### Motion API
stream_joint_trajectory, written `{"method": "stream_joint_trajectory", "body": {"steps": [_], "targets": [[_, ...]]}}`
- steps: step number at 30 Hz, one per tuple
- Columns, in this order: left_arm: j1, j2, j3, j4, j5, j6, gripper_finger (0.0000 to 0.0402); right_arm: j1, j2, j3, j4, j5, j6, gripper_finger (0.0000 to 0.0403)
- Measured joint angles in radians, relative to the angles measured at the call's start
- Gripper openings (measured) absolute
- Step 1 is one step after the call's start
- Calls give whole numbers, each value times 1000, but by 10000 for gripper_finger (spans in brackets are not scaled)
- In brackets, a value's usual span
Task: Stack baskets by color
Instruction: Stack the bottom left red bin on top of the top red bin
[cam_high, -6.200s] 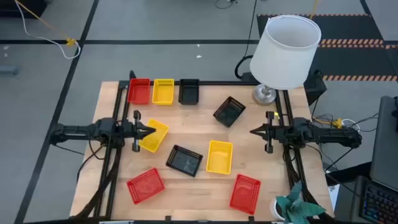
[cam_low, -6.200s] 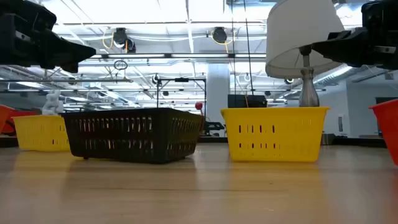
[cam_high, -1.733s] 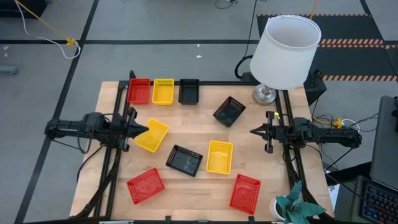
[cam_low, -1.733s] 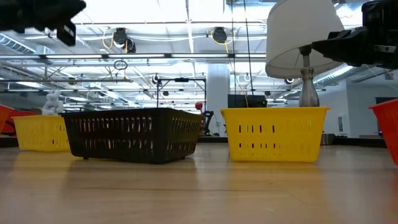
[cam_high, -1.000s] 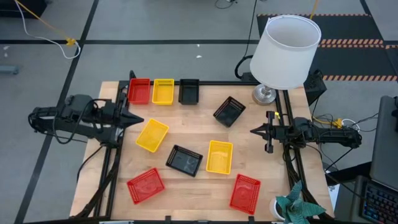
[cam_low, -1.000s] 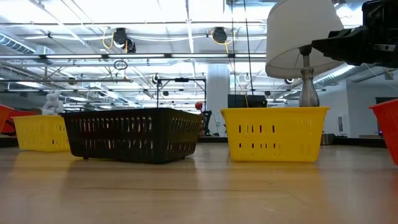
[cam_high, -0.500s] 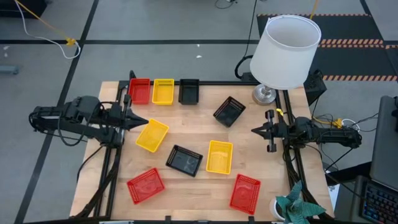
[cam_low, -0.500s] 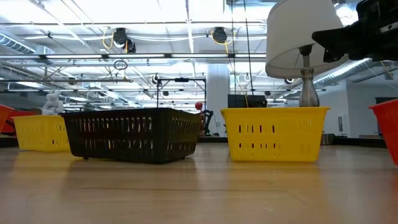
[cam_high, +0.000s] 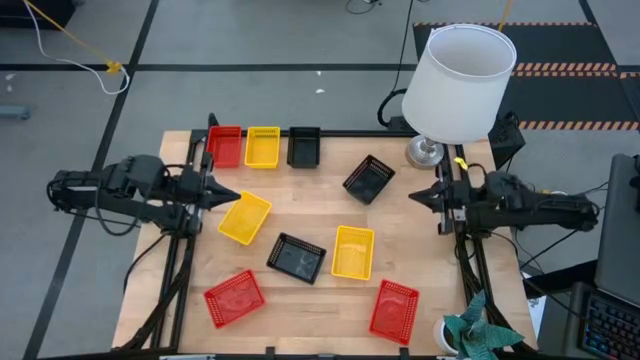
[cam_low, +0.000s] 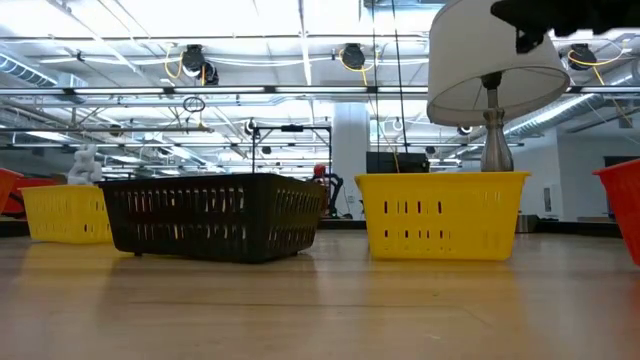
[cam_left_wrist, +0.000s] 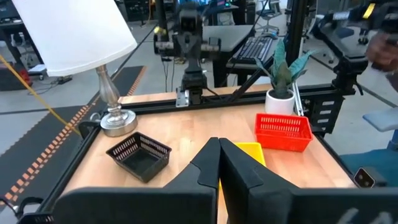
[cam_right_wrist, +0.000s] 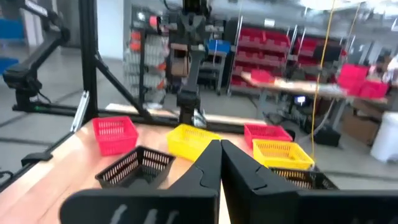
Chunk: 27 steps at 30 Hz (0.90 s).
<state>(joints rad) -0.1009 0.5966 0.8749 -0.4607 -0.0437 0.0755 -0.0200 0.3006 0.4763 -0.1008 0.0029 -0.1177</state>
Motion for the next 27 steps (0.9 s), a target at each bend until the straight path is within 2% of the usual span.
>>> {"method": "stream_joint_trajectory", "body": {"steps": [9, 13, 18, 23, 27], "targets": [[0, 12, 0, -10, -11, 24, 3, 0, 258, 329, -228, 0, 1, 0], [0, 17, 0, -10, -11, 25, 13, 0, 363, 475, -351, 0, 4, 0], [0, 27, 0, -8, -11, 29, 12, 0, 475, 637, -490, 1, 79, 0], [0, 42, 0, -8, -11, 47, 3, 0, 531, 689, -523, 1, 117, 0], [0, 79, 0, -9, -11, 47, 14, 0, 548, 689, -521, 1, 116, 0]]}}
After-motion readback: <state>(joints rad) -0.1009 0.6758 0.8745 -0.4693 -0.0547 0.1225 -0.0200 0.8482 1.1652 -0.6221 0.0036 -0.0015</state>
